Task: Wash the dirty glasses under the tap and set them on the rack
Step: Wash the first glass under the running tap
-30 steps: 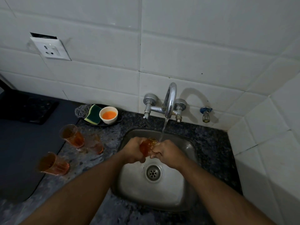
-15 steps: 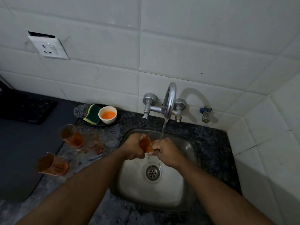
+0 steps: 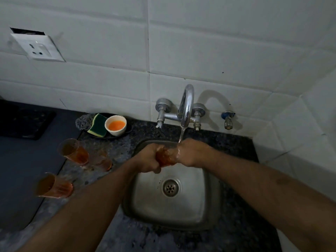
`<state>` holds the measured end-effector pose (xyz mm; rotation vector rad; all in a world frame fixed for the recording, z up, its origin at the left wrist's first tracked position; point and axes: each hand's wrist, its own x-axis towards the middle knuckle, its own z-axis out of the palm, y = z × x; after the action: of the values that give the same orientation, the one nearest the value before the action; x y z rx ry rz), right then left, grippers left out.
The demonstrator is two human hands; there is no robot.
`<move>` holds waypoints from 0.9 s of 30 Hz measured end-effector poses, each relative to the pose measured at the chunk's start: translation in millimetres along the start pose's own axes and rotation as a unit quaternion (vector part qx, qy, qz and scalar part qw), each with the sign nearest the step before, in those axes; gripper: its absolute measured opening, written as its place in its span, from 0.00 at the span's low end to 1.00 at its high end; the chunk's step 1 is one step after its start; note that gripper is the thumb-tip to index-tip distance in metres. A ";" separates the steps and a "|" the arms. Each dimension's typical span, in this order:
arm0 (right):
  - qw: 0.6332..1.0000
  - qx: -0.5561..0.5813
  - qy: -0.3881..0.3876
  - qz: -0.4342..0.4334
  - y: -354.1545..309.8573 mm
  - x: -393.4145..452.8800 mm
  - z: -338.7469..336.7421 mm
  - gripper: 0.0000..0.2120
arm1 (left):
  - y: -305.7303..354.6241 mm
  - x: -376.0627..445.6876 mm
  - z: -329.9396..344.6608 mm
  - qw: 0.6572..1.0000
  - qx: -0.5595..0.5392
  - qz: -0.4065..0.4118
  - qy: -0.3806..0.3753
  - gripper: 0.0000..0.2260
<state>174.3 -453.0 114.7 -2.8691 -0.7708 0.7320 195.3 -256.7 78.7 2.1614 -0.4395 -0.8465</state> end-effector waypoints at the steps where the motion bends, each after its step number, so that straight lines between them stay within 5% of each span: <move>1: 0.994 0.099 0.026 0.043 -1.1 0.1 11.1 0.12 | 0.8 -0.6 4.2 0.999 -0.006 -0.001 0.041 0.30; 8: 0.910 0.380 0.043 0.161 -33.8 -11.2 46.2 0.06 | -23.6 0.5 56.8 0.968 -0.024 0.063 0.240 0.11; 13: 0.722 0.639 -0.027 0.265 -53.2 -4.1 12.1 0.05 | -28.8 -2.3 90.6 0.938 0.026 0.057 0.342 0.06; 17: 0.608 0.712 0.069 0.344 -63.2 13.7 -7.5 0.09 | -32.8 2.3 100.5 0.926 0.033 0.081 0.367 0.08; 18: 0.621 0.699 0.086 0.345 -67.2 16.0 -5.9 0.09 | -33.8 5.6 98.5 0.928 0.013 0.084 0.363 0.07; 22: 0.891 0.369 0.155 0.213 -68.0 7.3 22.6 0.14 | -33.8 10.1 69.7 0.939 -0.149 0.106 0.291 0.06; 27: 0.980 0.158 0.120 0.012 -33.0 -15.1 41.5 0.12 | -54.8 14.8 51.9 0.984 -0.154 0.024 0.089 0.23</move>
<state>128.5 -433.5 91.1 -2.6154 -0.5328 0.4488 172.3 -256.4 5.3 1.9103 -0.2507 -0.6403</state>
